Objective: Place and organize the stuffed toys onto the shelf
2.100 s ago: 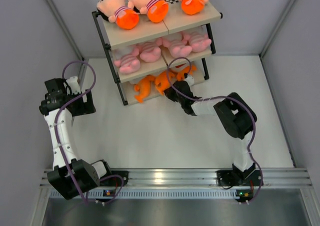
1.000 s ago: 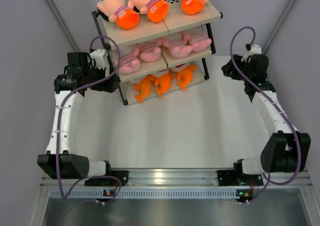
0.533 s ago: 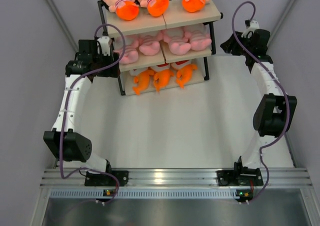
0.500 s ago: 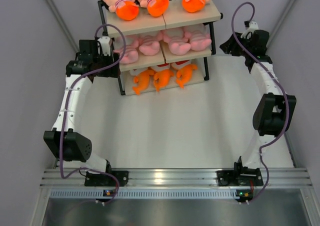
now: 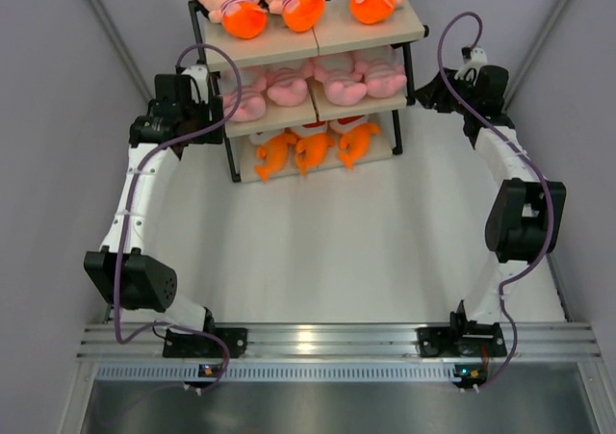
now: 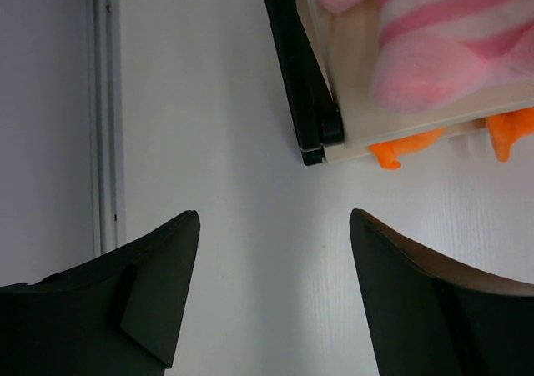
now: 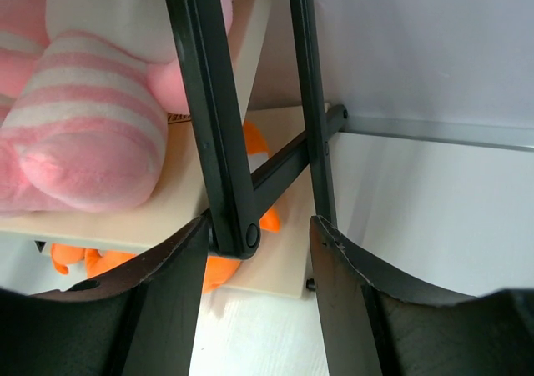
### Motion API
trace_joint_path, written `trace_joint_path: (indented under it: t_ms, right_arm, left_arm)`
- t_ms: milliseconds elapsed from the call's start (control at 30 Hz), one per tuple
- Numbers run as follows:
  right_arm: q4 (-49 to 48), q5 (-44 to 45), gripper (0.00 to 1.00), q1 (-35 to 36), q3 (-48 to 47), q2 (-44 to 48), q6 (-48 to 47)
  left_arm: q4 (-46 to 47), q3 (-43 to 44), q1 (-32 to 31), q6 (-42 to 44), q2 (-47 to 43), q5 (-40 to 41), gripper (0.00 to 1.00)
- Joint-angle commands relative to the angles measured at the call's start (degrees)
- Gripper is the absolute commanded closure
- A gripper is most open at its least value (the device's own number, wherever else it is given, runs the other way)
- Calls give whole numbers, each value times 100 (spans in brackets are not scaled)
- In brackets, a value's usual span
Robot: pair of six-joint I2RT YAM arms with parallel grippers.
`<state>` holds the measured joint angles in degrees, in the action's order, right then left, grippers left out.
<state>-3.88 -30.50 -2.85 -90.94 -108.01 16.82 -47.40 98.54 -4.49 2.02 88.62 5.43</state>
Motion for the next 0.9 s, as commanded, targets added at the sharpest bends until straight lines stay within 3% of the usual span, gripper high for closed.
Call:
trace_joint_path:
  t_ms: [0,267,867]
  right_arm:
    - [-605,27,48,74,-38,473,102]
    - [-448,79,49,232,-143,386,50]
    - [-289,528,52,646,-557,-238,32]
  left_arm:
    - [600,174,1,-114,190,441,23]
    - [1038,298,-8,-440,648,441,30]
    - [2243,60,-8,-79,1008,600,33]
